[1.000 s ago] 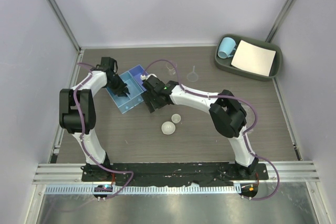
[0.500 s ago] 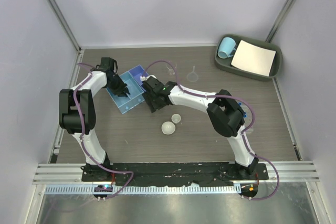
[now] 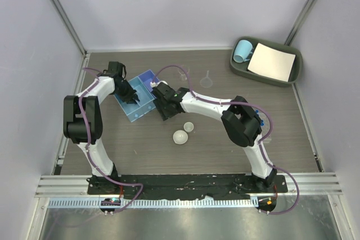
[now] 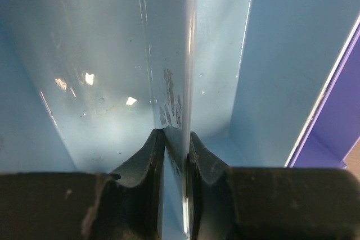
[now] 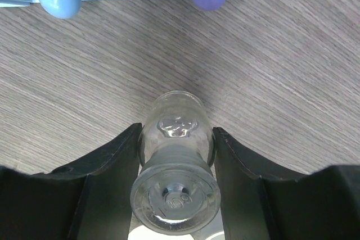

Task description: Organize the chemistry lab equipment

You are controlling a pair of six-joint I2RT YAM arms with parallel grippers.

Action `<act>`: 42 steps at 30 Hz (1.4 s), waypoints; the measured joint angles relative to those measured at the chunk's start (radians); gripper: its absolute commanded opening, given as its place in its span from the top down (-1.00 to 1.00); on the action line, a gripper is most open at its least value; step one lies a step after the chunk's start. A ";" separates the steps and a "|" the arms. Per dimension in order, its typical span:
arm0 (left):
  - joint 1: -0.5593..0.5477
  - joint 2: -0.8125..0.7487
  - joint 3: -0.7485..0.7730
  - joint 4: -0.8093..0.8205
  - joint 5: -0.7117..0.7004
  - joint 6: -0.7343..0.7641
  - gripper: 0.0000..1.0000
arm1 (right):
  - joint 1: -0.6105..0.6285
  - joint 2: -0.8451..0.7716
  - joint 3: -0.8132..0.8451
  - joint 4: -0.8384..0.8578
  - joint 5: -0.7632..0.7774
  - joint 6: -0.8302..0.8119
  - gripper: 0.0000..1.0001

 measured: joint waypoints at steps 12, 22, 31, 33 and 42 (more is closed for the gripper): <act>-0.077 -0.002 -0.002 -0.002 -0.005 0.010 1.00 | 0.005 -0.159 -0.036 -0.087 0.029 -0.003 0.21; -0.165 -0.002 0.004 -0.024 -0.014 0.049 1.00 | 0.005 -0.292 0.063 -0.211 0.085 -0.017 0.22; -0.220 0.007 0.026 -0.082 0.002 0.145 1.00 | 0.004 -0.248 0.151 -0.261 0.093 -0.064 0.23; -0.230 0.018 0.048 -0.122 0.001 0.185 1.00 | 0.002 -0.243 0.153 -0.272 0.085 -0.083 0.23; -0.244 0.080 0.155 -0.290 -0.111 0.343 1.00 | -0.003 -0.241 0.152 -0.288 0.023 -0.151 0.23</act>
